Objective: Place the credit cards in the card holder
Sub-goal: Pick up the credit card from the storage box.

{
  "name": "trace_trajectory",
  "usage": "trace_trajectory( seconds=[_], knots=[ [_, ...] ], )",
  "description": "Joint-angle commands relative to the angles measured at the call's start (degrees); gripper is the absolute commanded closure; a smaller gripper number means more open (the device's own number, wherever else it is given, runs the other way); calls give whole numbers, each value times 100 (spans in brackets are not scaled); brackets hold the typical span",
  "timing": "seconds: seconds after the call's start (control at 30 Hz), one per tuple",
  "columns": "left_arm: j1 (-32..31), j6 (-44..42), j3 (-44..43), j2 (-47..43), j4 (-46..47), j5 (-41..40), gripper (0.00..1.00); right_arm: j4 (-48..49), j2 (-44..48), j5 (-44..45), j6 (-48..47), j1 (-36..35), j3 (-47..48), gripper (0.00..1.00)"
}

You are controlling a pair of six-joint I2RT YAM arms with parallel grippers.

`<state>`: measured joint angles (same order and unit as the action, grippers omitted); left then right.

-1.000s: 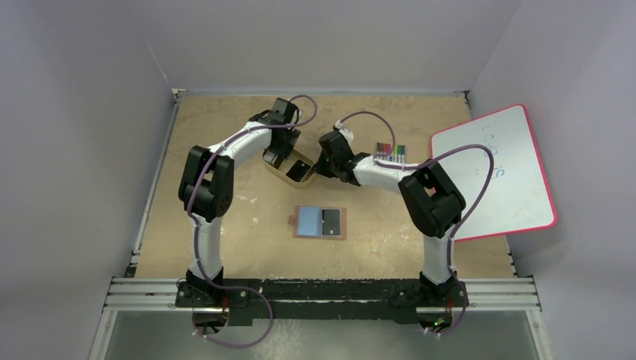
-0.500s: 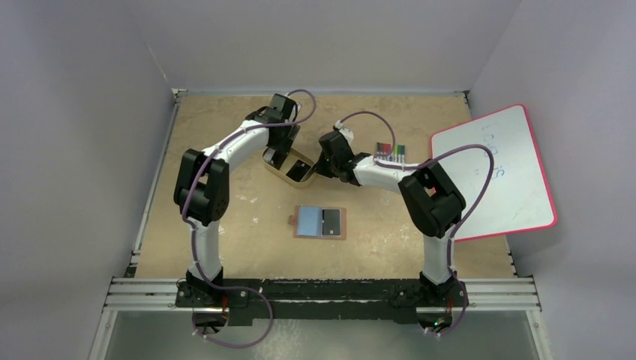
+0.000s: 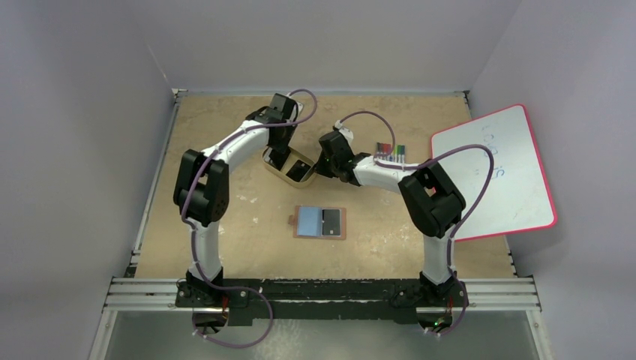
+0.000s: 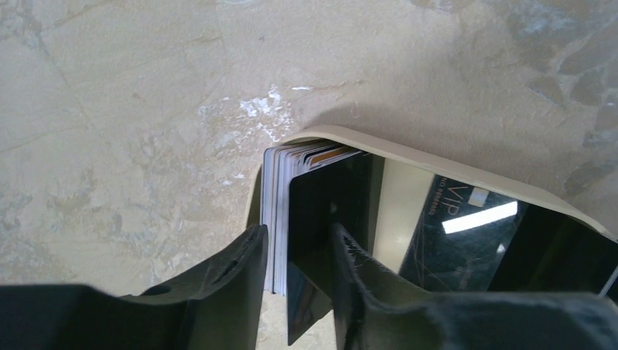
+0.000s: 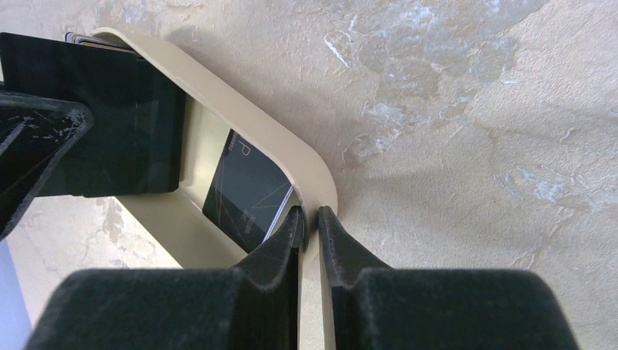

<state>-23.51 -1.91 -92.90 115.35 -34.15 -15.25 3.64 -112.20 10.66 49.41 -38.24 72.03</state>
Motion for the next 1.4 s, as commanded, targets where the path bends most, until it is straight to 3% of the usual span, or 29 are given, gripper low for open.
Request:
trace_trajectory(
  seconds=[0.0, 0.2, 0.47, 0.9, 1.07, 1.37],
  knots=[
    [119, -55, -68, -280, -14, -296, 72, -531, 50, 148, -230, 83, -84, 88],
    [125, 77, -156, -341, -264, -115, 99, -519, 56, 121, -234, 75, -66, 87],
    [123, 441, -654, -387, -826, -110, 100, -685, 157, 199, -467, 170, 239, 79],
    [218, 905, -1123, -681, -1353, 52, 100, -936, 675, 118, -967, 246, 437, 43],
    [344, 1443, -947, -1095, -1141, 939, 100, -494, 1274, -279, -1190, 305, 77, 38],
    [953, 2647, 888, -2553, 612, 3249, 100, 899, 2329, -1815, -1190, 429, -870, 41]
  ],
)
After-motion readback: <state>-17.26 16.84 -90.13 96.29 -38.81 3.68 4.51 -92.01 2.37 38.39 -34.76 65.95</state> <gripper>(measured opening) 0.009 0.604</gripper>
